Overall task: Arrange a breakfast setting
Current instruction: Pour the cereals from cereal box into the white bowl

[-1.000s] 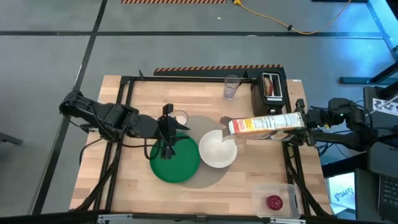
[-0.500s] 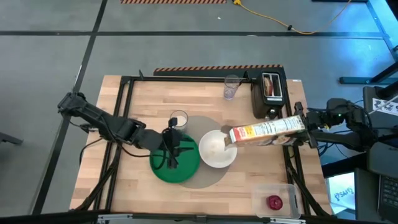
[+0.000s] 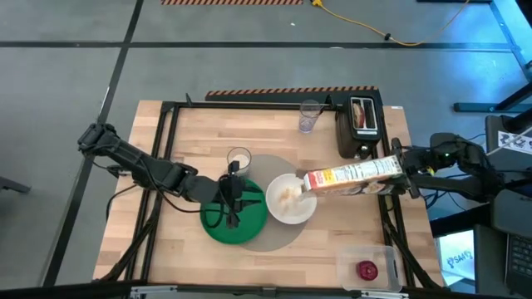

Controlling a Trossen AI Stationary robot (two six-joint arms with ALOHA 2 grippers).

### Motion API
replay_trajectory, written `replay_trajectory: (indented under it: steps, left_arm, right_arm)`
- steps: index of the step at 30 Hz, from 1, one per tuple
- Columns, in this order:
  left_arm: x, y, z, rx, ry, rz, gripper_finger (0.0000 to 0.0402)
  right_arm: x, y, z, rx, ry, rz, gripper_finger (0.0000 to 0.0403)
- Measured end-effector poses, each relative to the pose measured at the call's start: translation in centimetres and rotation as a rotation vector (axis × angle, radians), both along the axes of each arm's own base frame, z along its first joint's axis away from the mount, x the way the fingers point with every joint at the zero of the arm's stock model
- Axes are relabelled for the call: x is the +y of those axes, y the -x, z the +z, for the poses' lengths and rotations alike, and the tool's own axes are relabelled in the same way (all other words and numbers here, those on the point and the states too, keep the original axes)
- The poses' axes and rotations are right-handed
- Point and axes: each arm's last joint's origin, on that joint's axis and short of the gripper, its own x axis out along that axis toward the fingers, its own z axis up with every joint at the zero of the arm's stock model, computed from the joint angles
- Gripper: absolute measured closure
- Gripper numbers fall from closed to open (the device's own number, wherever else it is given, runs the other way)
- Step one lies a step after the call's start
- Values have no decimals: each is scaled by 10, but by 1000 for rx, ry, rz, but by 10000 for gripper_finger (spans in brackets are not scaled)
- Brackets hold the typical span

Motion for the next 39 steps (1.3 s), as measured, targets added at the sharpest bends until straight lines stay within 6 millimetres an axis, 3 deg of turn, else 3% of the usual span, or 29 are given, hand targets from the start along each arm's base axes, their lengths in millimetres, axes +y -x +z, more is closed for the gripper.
replay_trajectory:
  steps: [10,23,31,39]
  left_arm:
    - [2,-1,0,2,-2,7,286]
    - [2,-1,0,2,-2,8,286]
    - [2,0,0,5,-3,8,286]
    - [2,0,-1,7,-1,0,286]
  right_arm:
    - [-3,-21,-4,91,14,-6,168]
    - [-5,-29,-3,123,12,-3,167]
    - [-7,-45,11,177,25,11,167]
    - [-7,-46,19,174,28,17,166]
